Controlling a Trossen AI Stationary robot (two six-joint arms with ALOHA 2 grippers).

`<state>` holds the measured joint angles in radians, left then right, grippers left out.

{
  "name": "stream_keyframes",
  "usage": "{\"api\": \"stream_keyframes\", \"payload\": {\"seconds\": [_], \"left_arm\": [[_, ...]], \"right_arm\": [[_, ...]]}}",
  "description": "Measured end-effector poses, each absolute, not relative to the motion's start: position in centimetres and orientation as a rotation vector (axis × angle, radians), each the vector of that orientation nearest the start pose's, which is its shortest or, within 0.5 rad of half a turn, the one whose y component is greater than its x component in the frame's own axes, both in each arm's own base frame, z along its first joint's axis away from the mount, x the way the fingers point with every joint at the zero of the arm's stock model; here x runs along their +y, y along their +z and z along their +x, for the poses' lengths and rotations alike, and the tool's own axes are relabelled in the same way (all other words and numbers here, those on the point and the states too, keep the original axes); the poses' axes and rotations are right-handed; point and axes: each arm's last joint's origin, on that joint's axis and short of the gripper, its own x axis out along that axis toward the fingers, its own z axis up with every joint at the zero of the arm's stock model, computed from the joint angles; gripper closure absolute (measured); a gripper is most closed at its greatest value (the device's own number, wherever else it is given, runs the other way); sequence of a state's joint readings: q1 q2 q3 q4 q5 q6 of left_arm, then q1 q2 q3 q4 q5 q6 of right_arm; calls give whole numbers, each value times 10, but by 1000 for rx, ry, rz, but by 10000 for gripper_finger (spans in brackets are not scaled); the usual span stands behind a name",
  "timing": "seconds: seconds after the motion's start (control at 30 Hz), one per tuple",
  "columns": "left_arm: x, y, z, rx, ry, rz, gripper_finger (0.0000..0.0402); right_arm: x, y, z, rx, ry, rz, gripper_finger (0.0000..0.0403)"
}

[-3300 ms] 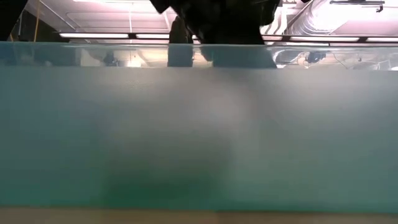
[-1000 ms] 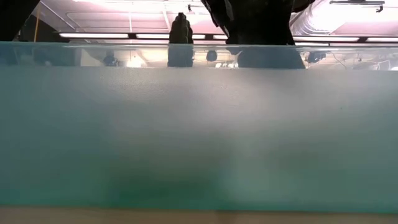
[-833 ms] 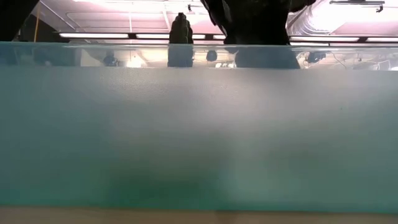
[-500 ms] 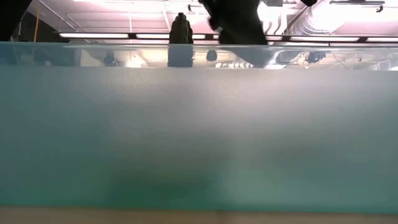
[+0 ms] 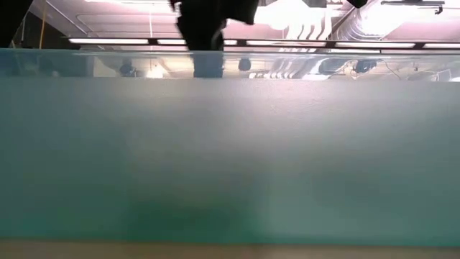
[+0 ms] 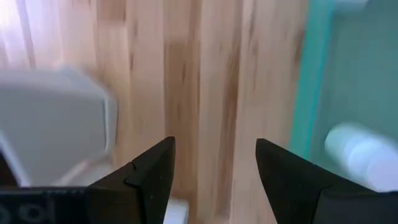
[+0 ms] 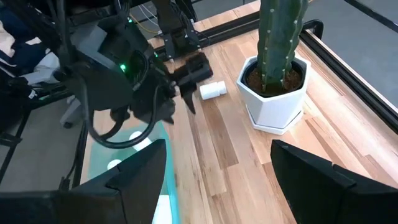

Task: Pick and place pill bottles into a basket
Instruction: Put the white pill bottle into the green bin

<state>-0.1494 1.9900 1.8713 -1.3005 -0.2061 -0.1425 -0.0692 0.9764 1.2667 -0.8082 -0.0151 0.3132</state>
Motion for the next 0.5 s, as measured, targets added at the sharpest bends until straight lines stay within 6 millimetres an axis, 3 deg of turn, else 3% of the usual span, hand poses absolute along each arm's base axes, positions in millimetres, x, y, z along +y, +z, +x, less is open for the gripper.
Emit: {"api": "stream_keyframes", "payload": {"seconds": [0.17,0.37,0.5], "left_arm": [[-49,286,374,1459,283,95,147],[-46,314,348,1431,454,69,147],[-42,345,324,1335,527,56,147]], "right_arm": [[-12,402,173,509,-134,328,123],[-12,401,173,520,-135,324,123],[-12,400,172,530,-136,321,123]]}}
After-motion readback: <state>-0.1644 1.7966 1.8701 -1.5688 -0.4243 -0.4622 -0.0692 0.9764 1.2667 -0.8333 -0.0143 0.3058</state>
